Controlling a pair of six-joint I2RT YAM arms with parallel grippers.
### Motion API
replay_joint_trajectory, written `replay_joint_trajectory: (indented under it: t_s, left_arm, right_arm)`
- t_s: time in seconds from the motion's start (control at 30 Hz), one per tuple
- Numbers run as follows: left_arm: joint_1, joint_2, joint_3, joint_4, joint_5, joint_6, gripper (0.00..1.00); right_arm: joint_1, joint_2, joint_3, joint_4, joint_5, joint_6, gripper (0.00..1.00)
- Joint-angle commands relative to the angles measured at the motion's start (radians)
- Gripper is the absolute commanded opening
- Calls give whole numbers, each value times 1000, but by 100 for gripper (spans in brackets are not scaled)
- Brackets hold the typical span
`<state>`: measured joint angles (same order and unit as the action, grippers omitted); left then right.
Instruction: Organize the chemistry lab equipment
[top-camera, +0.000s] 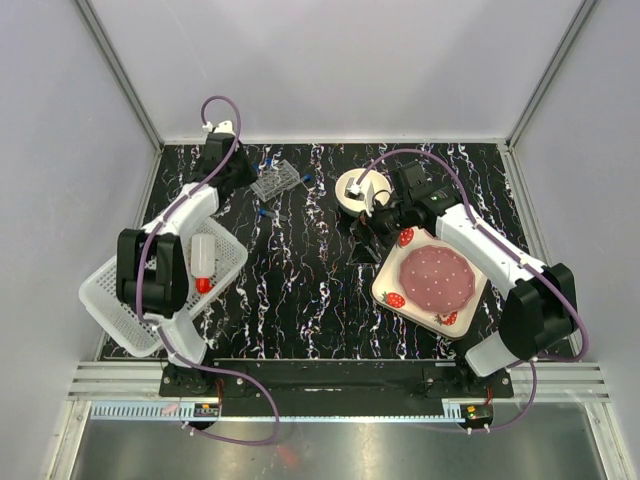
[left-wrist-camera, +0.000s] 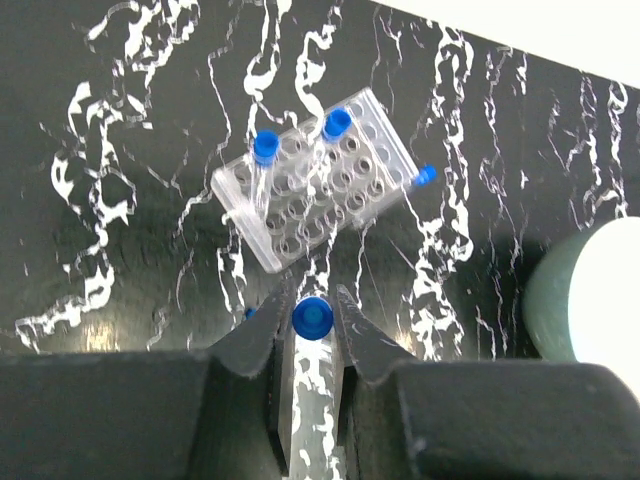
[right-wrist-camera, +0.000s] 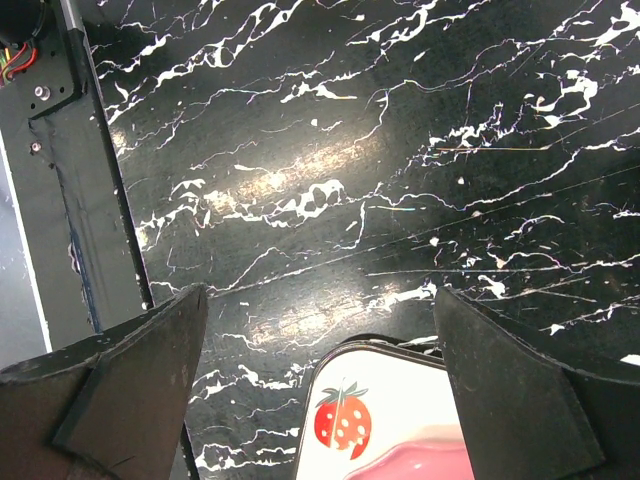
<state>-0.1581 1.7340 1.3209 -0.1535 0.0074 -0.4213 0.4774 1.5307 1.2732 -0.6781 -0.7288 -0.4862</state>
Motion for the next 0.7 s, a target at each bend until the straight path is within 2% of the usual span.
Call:
replay_joint_trajectory:
  t_s: [0.0, 0.27, 0.67]
  left_arm:
    - [5, 79, 153, 28, -81, 62, 6]
    - [6, 206, 261, 3, -109, 99, 6]
    - [5, 277, 299, 5, -101, 87, 6]
  right_arm:
    - [4, -18, 9, -3, -37, -32, 100]
    - [4, 16, 26, -32, -41, -41, 100]
    - [4, 42, 35, -49, -35, -52, 100]
